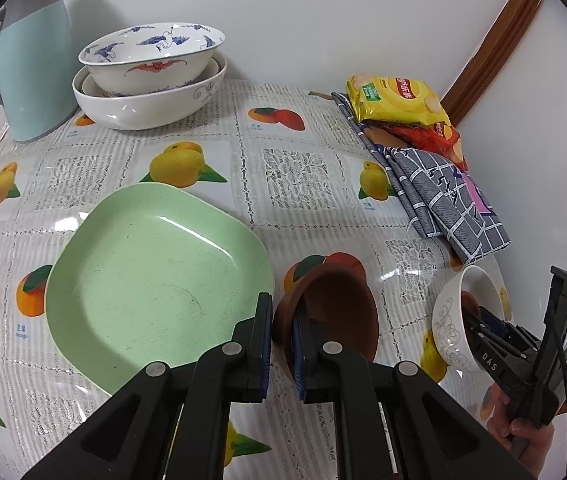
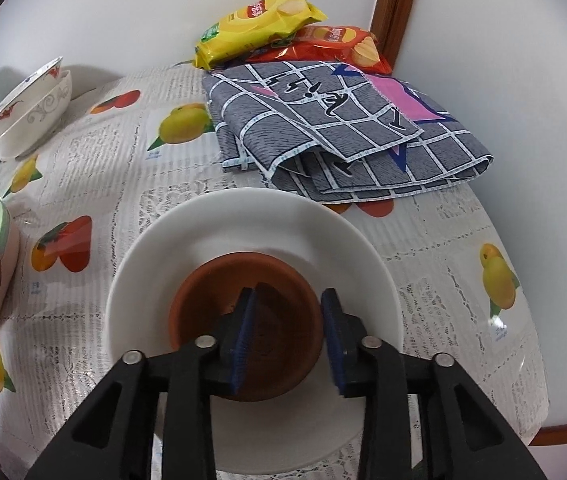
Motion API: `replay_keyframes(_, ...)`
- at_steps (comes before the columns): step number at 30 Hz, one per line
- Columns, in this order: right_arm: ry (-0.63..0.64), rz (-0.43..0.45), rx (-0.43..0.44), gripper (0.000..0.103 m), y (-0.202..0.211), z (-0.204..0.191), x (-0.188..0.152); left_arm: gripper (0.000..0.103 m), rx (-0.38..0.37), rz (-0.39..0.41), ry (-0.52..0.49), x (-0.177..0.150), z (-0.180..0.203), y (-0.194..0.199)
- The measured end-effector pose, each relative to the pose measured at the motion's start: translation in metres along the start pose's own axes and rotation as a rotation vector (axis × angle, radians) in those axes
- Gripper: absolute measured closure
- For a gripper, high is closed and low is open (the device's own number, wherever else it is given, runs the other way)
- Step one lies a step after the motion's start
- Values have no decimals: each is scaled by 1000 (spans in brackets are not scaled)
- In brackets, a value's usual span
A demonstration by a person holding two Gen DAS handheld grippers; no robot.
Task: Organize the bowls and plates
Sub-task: 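Lower the brown bowl into the white bowl and open the right gripper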
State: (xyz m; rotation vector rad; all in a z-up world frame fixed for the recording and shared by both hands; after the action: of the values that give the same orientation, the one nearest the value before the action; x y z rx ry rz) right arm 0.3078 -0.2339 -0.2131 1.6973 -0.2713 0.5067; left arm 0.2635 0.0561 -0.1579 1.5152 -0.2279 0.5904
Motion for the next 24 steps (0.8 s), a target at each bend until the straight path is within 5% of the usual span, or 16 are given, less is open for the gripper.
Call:
replay_keyframes(7, -20, 43, 15, 57, 18, 3, 1, 94, 8, 17, 5, -1, -1, 11)
replay_keyframes(24, -46, 203, 15, 53, 101, 34, -25, 94, -31, 43, -87, -17, 57, 43)
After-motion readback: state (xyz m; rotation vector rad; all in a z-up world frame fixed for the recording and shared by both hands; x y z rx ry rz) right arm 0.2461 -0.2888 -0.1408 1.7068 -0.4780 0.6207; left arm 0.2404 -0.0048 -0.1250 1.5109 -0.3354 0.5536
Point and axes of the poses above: each gripper's, at about its wrist camera, not at the fingertips, and y roughly against the way its jaws point, z to its right, x to its top, the point moved 3 cm from there along -y, roughly the way its jaws point, and after that the axes turned 14 degrees about x, right-handed, at the moved point
